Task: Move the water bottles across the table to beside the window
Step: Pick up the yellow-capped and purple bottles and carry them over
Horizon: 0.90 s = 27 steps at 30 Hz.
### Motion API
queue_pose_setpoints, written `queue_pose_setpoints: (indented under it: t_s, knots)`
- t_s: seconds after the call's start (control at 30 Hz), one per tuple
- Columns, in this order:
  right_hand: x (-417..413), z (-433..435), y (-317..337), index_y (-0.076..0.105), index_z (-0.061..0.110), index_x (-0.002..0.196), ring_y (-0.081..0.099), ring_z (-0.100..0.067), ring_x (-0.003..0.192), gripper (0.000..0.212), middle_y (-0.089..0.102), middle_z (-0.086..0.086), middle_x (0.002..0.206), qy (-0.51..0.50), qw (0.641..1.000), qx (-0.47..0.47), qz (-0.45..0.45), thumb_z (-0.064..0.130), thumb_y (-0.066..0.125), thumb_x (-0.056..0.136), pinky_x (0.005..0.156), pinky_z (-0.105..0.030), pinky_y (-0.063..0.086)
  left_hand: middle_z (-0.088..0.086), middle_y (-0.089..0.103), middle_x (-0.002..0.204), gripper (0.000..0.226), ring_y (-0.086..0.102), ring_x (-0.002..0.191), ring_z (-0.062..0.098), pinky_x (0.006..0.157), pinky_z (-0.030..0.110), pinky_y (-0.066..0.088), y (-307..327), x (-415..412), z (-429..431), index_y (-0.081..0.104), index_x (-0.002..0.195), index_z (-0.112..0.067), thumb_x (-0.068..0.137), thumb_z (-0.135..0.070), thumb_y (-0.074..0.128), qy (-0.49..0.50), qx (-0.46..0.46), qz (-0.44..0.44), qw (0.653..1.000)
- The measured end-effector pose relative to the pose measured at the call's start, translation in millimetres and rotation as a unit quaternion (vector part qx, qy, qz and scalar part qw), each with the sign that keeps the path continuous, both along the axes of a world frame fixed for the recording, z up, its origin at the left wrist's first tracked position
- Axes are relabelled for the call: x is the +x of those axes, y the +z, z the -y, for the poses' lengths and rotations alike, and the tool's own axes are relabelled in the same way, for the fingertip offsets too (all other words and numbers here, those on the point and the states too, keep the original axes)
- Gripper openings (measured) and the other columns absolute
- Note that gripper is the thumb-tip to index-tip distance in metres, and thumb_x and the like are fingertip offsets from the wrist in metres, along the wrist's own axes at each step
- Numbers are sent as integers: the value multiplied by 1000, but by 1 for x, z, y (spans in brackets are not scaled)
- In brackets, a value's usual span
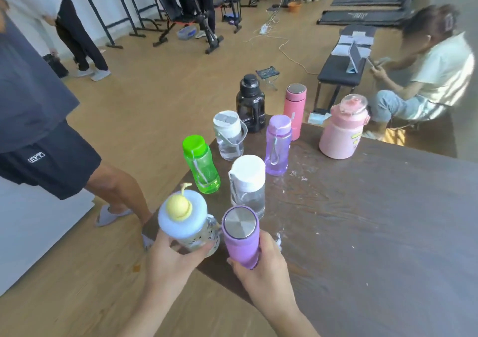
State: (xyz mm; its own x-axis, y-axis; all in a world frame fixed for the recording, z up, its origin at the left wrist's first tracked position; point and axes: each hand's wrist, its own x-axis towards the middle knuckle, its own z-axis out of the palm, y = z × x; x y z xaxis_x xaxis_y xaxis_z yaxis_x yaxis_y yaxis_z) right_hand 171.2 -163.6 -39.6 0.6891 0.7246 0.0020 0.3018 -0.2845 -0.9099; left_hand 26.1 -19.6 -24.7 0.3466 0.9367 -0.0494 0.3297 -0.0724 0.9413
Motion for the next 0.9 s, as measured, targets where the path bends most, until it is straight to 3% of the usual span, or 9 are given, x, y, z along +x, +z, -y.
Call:
queue_pose_setpoints:
  t_s: [0.07,0.13,0.17,0.23,0.33,0.47,0.57,0.73,0.9]
  knots:
    - [17,36,2,57,38,121,61,-7,105,58,65,20,110,-24,1000,12,-10,42,81,68,85,-31,52,-26,83,110,85,80,102,1,88,24,64,10,20,39,70,125,-42,45,-41,98,-34,23,-10,999]
    - [32,61,8,57,38,122,62,-8,106,58,66,20,112,-38,999,18,-12,44,81,69,85,-32,53,-38,79,107,84,75,97,-16,82,5,57,13,33,66,68,117,-64,45,-33,99,-63,41,-16,997]
    - [44,78,10,57,39,122,62,-7,107,58,66,20,113,-48,999,16,-12,44,81,69,85,-32,53,-44,77,103,83,71,95,-23,79,-2,51,14,44,82,68,111,-68,45,-31,101,-80,46,-28,995]
    - [76,118,16,57,40,120,62,-6,107,56,66,21,112,-77,997,18,-18,46,80,70,85,-31,53,-49,74,91,70,66,92,-31,75,-7,45,14,77,113,73,104,-55,42,-41,102,-113,56,-58,990]
    - [130,174,24,57,41,114,63,-6,104,51,67,21,107,-126,992,18,-19,45,81,70,82,-32,54,-44,77,89,62,72,89,-23,70,-3,48,13,141,156,73,100,-43,42,-56,90,-149,30,-45,987]
    - [209,249,32,57,41,109,66,-3,97,49,70,20,102,-197,980,8,-13,45,84,68,76,-31,56,-38,79,100,63,76,92,-15,74,8,55,18,243,216,67,105,-60,47,-52,92,-201,30,-8,979]
    - [273,310,38,57,37,98,65,-1,89,44,71,16,94,-258,966,-8,-4,42,85,64,69,-29,56,-31,81,107,70,78,93,-10,76,8,57,18,322,260,68,115,-54,52,-44,96,-254,26,20,967]
    - [380,404,40,57,30,95,65,1,79,41,71,10,89,-366,930,-31,21,28,84,65,60,-24,50,-7,81,118,77,80,108,16,95,48,64,20,452,331,69,127,-26,57,-24,100,-321,25,50,945]
    - [474,458,29,57,20,104,66,-8,81,47,69,7,92,-430,902,-28,33,29,81,65,56,-25,48,-18,81,105,69,77,97,1,82,23,61,21,564,386,65,115,-41,61,-14,99,-339,45,86,936]
